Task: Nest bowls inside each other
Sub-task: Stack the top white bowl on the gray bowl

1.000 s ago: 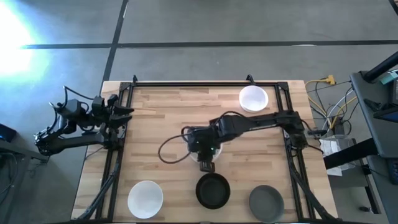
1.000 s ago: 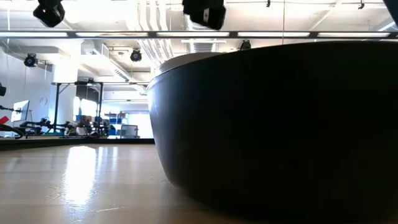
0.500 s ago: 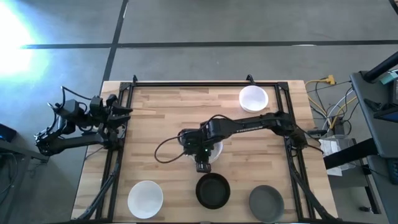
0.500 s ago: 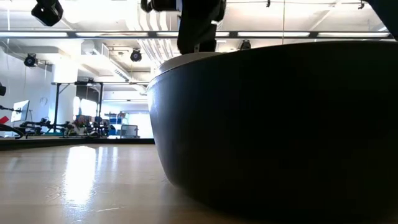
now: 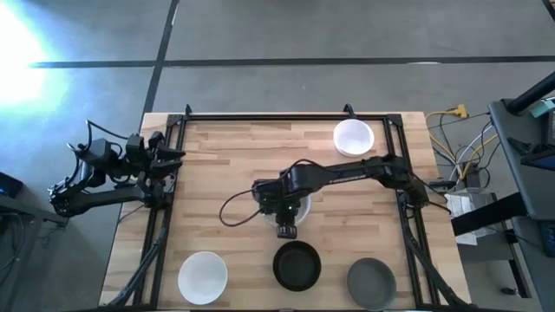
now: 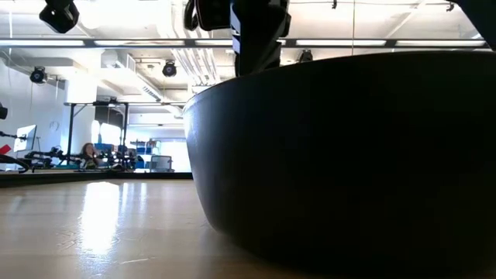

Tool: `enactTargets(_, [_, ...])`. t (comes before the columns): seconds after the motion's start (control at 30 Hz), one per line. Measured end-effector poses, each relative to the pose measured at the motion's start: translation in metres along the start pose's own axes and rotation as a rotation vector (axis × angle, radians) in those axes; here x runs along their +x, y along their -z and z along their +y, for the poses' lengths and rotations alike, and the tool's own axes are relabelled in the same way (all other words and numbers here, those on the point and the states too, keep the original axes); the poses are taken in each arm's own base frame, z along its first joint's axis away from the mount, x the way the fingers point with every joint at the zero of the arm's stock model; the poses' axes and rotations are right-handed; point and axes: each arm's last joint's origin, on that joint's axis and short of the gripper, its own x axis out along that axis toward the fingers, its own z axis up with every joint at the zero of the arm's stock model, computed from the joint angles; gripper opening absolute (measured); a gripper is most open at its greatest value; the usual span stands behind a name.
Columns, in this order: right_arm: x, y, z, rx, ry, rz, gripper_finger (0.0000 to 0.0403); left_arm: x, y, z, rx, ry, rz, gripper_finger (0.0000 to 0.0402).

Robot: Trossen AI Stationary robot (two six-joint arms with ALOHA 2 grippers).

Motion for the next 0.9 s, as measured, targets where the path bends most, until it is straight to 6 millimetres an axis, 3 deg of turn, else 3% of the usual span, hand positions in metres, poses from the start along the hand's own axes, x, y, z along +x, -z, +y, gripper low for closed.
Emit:
enactTargets(0.13, [-0.015, 0.0, 0.002, 0.006, 0.032, -0.049, 0.0009, 0.0, 0.0, 0.0, 0.0, 0.0, 0.0, 0.0152])
enactTargets(0.3, [-0.044, 0.003, -0.003, 0.056, 0.248, -0.156, 0.0008, 0.0, 0.0, 0.0, -0.001, 0.0, -0.001, 0.0152])
enactTargets(0.47, [-0.063, 0.0, -0.03, 0.133, 0.339, -0.223, 0.0008, 0.0, 0.0, 0.0, -0.001, -0.001, -0.001, 0.0152])
enactTargets(0.7, [-0.062, 0.001, -0.085, 0.287, 0.392, -0.23, 0.0008, 0.0, 0.0, 0.0, -0.025, 0.0, -0.001, 0.0152])
enactTargets(0.9, [-0.053, 0.009, -0.1, 0.314, 0.405, -0.18, 0.0008, 0.0, -0.001, -0.001, -0.051, 0.01, 0.0, 0.0152])
